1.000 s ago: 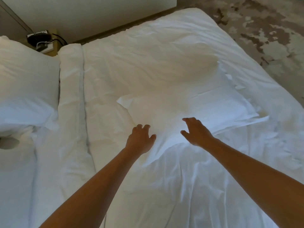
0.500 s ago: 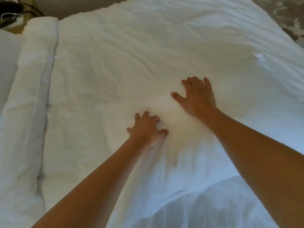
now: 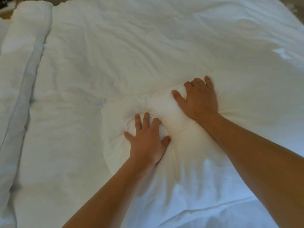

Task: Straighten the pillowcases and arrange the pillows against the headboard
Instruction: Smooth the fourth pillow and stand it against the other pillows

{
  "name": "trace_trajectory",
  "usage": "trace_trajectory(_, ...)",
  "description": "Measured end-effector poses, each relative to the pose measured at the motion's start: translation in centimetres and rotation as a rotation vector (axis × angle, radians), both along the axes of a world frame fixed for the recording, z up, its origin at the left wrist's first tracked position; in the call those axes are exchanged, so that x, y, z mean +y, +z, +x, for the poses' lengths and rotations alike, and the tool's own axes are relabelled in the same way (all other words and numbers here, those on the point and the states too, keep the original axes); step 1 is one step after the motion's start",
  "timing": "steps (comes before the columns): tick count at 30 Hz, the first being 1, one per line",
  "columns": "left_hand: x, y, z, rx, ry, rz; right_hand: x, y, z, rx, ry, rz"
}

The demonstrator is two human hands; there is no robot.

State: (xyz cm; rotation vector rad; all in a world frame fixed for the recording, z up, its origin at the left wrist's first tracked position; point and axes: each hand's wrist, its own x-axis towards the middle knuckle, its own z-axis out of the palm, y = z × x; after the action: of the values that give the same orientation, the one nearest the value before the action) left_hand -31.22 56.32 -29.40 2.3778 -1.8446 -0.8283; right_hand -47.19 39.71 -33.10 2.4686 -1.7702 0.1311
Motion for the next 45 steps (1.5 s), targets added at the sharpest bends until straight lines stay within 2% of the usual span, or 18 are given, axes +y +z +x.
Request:
trace_trajectory(7, 4.1, 1.2, -0.7, -0.068, -0.039, -0.034, 5.2, 1.9, -1.1, -0.051, -0.025, -0.023)
trace_trajectory(11, 6.6, 4.2, -1.0, -0.104, -0.071, -0.069, 9.8, 3.5, -2.7, -0.092, -0.057, 0.009)
trace_trajectory(17, 5.3, 10.3, -0.2, -0.301, -0.146, -0.457, 18.1, 4.7, -6.8, -0.232, -0.09, 0.012)
trace_trajectory(19, 4.3, 11.7, -0.9, -0.365, -0.198, -0.384, 20.9, 4.7, -8.0, -0.262, -0.081, 0.011)
trace_trajectory(22, 3.7, 12.8, -2.2, -0.425, -0.217, -0.172, 24.3, 4.9, -9.5, -0.291, -0.073, 0.022)
trace_trajectory(25, 5.5, 13.4, -2.9, -0.405, -0.169, -0.047, 27.1, 5.4, -10.2, -0.305, -0.064, 0.061)
trace_trajectory(33, 15.3, 15.6, -4.6, -0.308, -0.229, -0.143, 33.2, 8.8, -11.5, -0.266, -0.011, 0.147)
trace_trajectory(38, 20.1, 19.0, -5.8, -0.195, -0.298, -0.158, 35.9, 14.1, -13.2, -0.261, 0.023, 0.272)
trace_trajectory(42, 25.8, 21.8, -6.6, -0.136, -0.347, -0.244, 37.8, 19.9, -14.6, -0.353, -0.033, 0.403)
trace_trajectory(45, 30.6, 24.3, -6.5, -0.142, -0.408, -0.325, 39.9, 23.8, -15.6, -0.359, 0.028, 0.291)
